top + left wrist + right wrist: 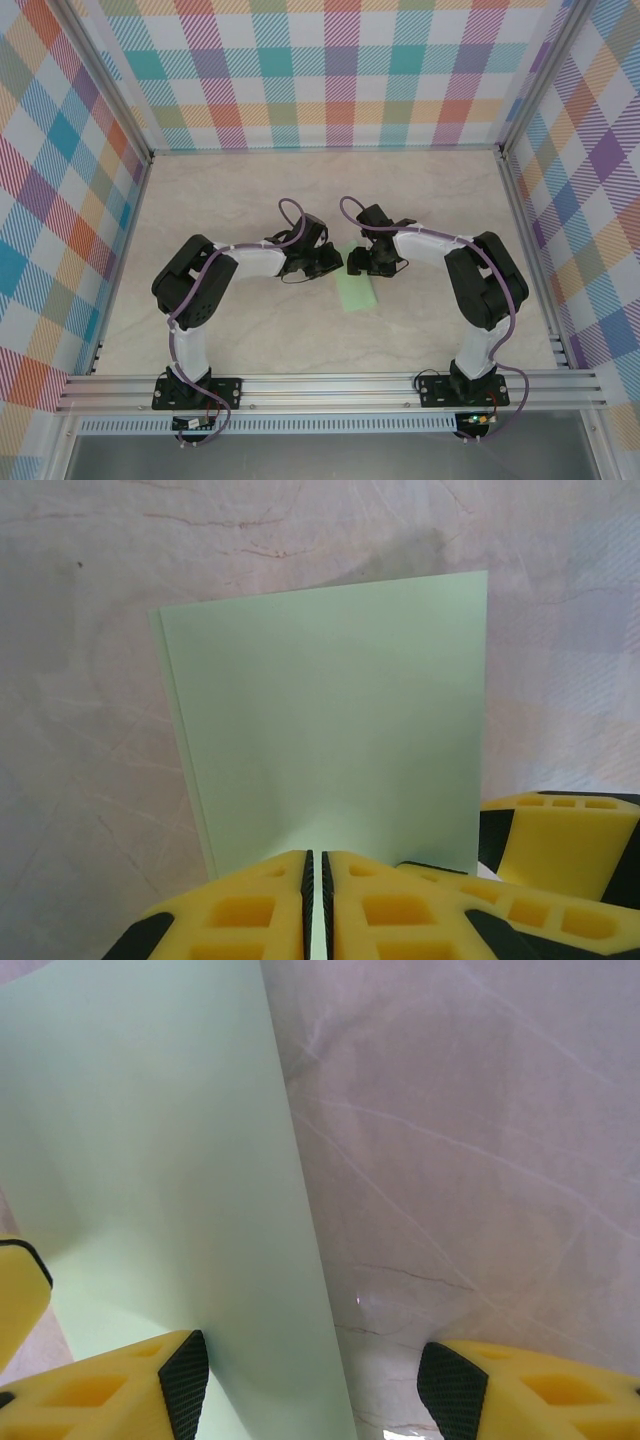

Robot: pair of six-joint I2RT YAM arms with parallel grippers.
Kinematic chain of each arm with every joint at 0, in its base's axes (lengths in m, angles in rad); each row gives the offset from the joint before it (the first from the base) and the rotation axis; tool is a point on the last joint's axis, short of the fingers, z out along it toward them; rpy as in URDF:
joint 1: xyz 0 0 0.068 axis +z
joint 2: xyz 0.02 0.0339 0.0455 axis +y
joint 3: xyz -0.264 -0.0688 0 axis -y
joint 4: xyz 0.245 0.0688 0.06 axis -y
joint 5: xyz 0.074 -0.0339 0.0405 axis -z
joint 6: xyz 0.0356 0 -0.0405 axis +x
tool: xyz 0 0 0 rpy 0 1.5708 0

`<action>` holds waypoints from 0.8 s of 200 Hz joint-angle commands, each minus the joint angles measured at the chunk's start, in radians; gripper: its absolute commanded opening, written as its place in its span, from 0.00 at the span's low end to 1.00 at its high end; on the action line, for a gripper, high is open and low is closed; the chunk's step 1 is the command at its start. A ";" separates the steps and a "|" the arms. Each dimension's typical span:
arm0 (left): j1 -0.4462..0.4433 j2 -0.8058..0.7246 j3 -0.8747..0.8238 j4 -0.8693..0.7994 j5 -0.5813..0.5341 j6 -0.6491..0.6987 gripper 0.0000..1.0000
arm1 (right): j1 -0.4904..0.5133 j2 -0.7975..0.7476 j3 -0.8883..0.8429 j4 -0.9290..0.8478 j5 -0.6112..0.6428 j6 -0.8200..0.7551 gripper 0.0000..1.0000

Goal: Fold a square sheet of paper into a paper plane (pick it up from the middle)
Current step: Hold the square sheet of paper at the center of the table.

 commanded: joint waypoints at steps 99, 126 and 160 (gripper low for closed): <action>-0.015 0.044 0.005 -0.190 -0.059 0.047 0.11 | 0.005 0.080 -0.063 0.066 -0.025 0.008 0.65; -0.016 0.056 0.004 -0.214 -0.074 0.049 0.11 | 0.001 -0.012 -0.032 0.031 -0.046 0.016 0.66; -0.016 0.066 0.012 -0.239 -0.096 0.049 0.10 | -0.030 -0.124 0.016 -0.052 -0.041 0.025 0.69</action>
